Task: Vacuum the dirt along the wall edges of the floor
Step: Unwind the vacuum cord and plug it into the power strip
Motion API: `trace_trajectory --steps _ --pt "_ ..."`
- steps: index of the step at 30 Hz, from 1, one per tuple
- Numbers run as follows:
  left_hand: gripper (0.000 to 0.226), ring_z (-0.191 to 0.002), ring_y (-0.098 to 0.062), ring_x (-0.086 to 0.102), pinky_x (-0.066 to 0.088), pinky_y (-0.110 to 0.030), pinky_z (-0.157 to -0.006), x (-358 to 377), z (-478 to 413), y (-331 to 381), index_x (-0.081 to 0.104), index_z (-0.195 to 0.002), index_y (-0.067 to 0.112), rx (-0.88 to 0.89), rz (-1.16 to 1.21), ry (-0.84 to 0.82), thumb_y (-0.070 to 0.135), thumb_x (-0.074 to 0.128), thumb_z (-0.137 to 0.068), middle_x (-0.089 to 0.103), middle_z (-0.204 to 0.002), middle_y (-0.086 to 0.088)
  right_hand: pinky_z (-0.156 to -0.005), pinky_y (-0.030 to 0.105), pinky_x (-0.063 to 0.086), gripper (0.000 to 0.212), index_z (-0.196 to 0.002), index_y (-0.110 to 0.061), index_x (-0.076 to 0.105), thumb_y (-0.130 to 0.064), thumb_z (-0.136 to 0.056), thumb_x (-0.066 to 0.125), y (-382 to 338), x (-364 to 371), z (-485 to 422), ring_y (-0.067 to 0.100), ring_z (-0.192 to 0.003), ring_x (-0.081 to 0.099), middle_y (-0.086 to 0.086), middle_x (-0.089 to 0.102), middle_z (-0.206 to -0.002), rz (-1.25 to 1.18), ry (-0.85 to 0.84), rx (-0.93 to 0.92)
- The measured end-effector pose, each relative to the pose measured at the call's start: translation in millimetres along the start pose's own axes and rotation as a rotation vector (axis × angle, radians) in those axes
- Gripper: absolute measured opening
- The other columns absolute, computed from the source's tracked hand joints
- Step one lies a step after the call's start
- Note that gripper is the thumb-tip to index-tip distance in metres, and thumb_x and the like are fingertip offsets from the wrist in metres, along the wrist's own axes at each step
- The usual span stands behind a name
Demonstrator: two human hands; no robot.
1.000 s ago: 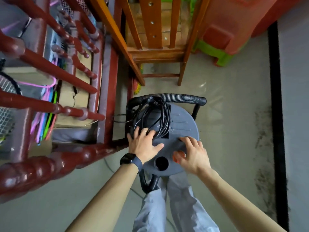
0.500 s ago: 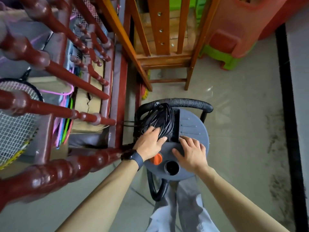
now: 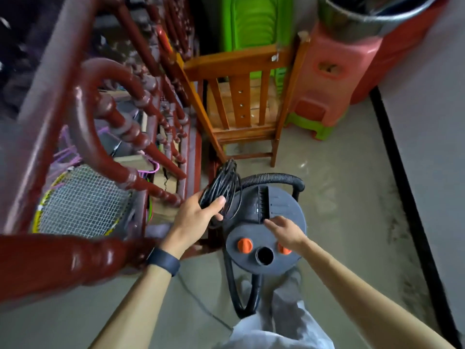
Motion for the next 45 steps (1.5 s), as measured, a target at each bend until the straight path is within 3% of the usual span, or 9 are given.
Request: trace_trajectory --steps 4,7,18,25,30,34,38,42,45 --pt "0.03 -0.062 -0.02 0.064 0.046 -0.034 -0.071 -19.8 31.1 31.8 0.071 -0.089 0.014 0.036 0.155 -0.04 0.042 0.064 -0.08 0.069 -0.063 -0.002 -0.072 0.032 0.048 0.044 -0.126 -0.016 0.061 -0.052 -0.105 0.046 -25.0 3.0 62.6 0.022 -0.112 0.067 0.003 0.067 -0.129 -0.53 -0.079 0.054" --pt "0.026 -0.06 -0.021 0.06 0.043 -0.033 -0.072 -28.5 45.8 51.4 0.068 -0.073 0.013 0.034 0.263 -0.054 0.038 0.064 -0.078 0.066 -0.071 -0.001 -0.089 0.04 0.054 0.052 -0.12 -0.018 0.066 -0.06 -0.103 0.042 -42.6 4.3 97.5 0.018 -0.109 0.068 -0.001 0.071 -0.122 -0.7 -0.121 0.056" --pt "0.035 -0.088 -0.03 0.07 0.045 -0.046 -0.103 -28.5 56.2 87.4 0.071 -0.071 0.009 -0.006 0.401 -0.137 0.043 0.08 -0.067 0.073 -0.087 -0.011 -0.084 0.036 0.042 0.053 -0.1 -0.018 0.067 -0.069 -0.086 0.065 -102.1 -31.6 127.8 0.018 -0.077 0.05 0.0 0.056 -0.078 -0.76 -0.141 -0.037" --pt "0.01 -0.088 -0.016 0.067 0.046 -0.027 -0.086 -44.4 55.8 126.4 0.072 -0.083 0.015 0.107 0.05 -0.175 0.021 0.077 -0.077 0.072 -0.083 0.005 -0.07 0.03 0.05 0.042 -0.072 -0.022 0.057 -0.06 -0.087 0.063 -168.3 -82.6 154.0 0.012 -0.057 0.062 0.009 0.065 -0.116 -1.134 -0.33 -0.256" --pt "0.018 -0.096 -0.018 0.068 0.048 -0.034 -0.095 -45.2 70.4 99.1 0.072 -0.083 0.024 0.115 -0.042 -0.182 0.021 0.074 -0.065 0.074 -0.092 0.005 -0.073 0.035 0.057 0.055 -0.109 -0.016 0.064 -0.066 -0.087 0.065 -163.7 -108.1 158.8 0.024 -0.085 0.066 0.001 0.071 -0.103 -0.744 -0.048 -0.266" --pt "0.042 -0.064 0.001 0.06 0.044 -0.017 -0.061 -34.2 97.6 59.5 0.067 -0.074 0.035 0.068 -0.203 -0.249 -0.007 0.061 -0.07 0.067 -0.067 0.021 -0.104 0.055 0.05 0.082 -0.144 -0.03 0.045 -0.073 -0.079 0.07 -121.6 -68.4 142.8 0.028 -0.123 0.061 -0.004 0.059 -0.134 -0.492 -0.118 -0.162" --pt "0.042 -0.069 -0.007 0.059 0.045 -0.025 -0.062 -32.7 125.3 20.3 0.066 -0.072 0.041 0.063 -0.476 -0.264 0.0 0.056 -0.071 0.067 -0.076 0.012 -0.109 0.046 0.044 0.06 -0.116 -0.041 0.07 -0.083 -0.073 0.066 -94.9 -5.0 146.8 0.024 -0.125 0.059 -0.01 0.064 -0.133 -0.239 -0.323 -0.143" --pt "0.046 -0.102 -0.014 0.057 0.047 -0.032 -0.092 -40.9 161.8 -27.1 0.064 -0.087 0.041 0.034 -0.507 -0.046 0.001 0.054 -0.066 0.059 -0.106 0.014 -0.092 0.033 0.054 0.059 -0.129 -0.039 0.058 -0.08 -0.088 0.051 -71.7 51.7 158.8 0.014 -0.102 0.066 -0.01 0.064 -0.123 0.06 -0.446 -0.137" --pt "0.053 -0.108 -0.008 0.054 0.039 -0.019 -0.084 -43.2 198.5 -55.0 0.064 -0.096 0.036 -0.006 -0.488 0.072 -0.006 0.052 -0.066 0.05 -0.117 0.019 -0.087 0.028 0.051 0.043 -0.117 -0.039 0.055 -0.073 -0.092 0.051 -57.0 86.9 179.3 0.012 -0.092 0.065 -0.01 0.061 -0.107 0.211 -0.533 -0.245"
Point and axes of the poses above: each hand's wrist, its own z-axis away from the middle knuckle, its own x-axis out of the palm, y = z × x, the point moved 6 cm from there along -z, towards the middle knuckle
